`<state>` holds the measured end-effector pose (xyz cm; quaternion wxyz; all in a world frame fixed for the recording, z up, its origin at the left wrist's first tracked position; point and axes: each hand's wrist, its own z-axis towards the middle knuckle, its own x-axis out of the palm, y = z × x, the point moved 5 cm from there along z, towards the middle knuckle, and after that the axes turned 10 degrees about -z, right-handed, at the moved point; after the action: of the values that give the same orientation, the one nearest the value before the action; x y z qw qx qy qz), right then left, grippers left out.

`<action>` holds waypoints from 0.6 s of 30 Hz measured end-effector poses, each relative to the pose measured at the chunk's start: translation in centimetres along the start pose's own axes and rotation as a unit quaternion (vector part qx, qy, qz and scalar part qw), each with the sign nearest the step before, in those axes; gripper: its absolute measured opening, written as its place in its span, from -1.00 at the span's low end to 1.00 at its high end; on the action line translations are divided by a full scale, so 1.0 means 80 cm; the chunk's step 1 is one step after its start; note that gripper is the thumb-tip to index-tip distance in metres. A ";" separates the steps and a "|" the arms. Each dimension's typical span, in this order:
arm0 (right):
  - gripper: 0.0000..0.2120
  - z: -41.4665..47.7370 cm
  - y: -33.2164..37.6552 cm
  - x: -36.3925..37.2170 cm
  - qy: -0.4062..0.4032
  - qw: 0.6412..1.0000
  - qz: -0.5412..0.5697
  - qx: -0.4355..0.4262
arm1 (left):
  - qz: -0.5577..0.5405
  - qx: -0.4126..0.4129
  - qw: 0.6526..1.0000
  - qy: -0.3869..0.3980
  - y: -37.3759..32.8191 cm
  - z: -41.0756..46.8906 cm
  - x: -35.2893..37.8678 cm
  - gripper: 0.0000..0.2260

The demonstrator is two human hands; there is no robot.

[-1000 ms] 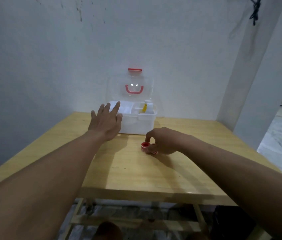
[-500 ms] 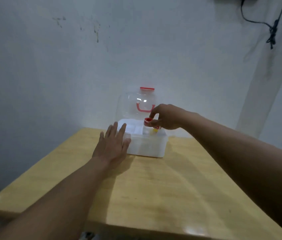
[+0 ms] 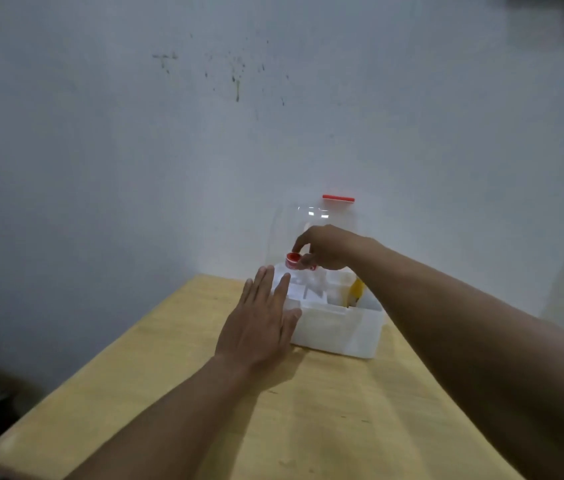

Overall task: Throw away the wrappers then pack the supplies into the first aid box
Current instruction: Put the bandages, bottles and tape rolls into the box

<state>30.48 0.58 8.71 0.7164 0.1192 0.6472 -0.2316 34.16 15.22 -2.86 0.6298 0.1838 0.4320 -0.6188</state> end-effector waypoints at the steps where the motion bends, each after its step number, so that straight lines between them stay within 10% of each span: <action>1: -0.65 0.003 0.000 0.002 -0.001 1.000 0.000 -0.003 | -0.003 0.004 1.000 -0.002 0.000 0.001 0.001 -0.36; 18: -0.69 0.018 0.008 0.036 -0.015 1.000 0.021 -0.012 | -0.034 0.026 0.999 -0.025 0.014 -0.006 -0.001 -0.41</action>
<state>32.17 -0.06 5.96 0.7325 0.1205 0.6363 -0.2100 35.06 15.87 -3.39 0.6141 0.1699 0.4056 -0.6553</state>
